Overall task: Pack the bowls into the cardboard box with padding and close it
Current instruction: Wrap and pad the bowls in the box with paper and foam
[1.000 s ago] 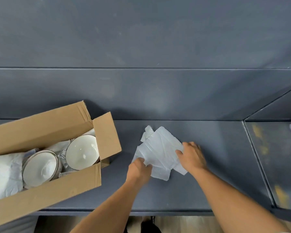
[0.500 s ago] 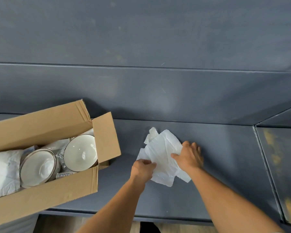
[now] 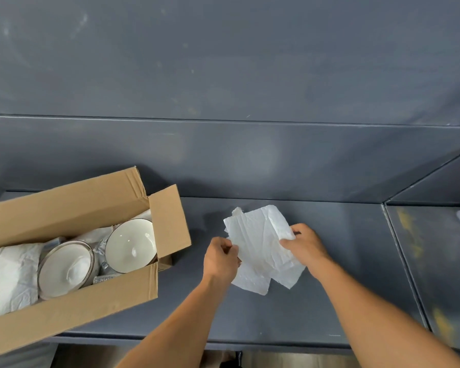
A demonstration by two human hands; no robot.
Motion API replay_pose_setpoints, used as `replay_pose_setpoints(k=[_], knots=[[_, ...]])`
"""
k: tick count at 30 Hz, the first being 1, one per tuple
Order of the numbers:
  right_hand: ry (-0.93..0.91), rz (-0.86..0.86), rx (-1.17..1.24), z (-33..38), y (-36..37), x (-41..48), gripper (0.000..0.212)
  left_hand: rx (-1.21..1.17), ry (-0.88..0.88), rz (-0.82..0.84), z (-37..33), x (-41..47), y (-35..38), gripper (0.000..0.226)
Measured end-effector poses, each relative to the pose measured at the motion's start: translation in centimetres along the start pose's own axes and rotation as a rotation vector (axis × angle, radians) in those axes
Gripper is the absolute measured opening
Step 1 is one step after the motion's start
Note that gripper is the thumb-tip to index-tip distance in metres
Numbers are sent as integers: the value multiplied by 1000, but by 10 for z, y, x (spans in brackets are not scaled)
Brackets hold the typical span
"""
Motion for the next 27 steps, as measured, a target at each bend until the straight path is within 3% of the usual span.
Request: replay_pose_setpoints(k=[2,5,8,12,27], knots=[[3,41,110,4,-6,-7,24,11,56,-19,-6,-6,-6,7],[-9,35,198,14,-10,-15,12,21,138,-20,-15,-16,-17,12],[-60,-12,218,30,-9,-24,21,11,207,-16,-22,-24,-32,16],[-127,-15,223,55,0,-38,27,-57,222,-46,-28,-32,-58,17],[-369,161,71,156,103,-89,11,-280,192,-291,-4,-32,-206,18]])
Point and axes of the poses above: each hand's wrist, its own x-axis towards the middle knuckle, its own y-axis out of the palm, z = x × y, the point moved 1 cm from there along x, towards the middle knuckle, and after that the axes turned 2 degrees about -y, right-handed, at the moved point
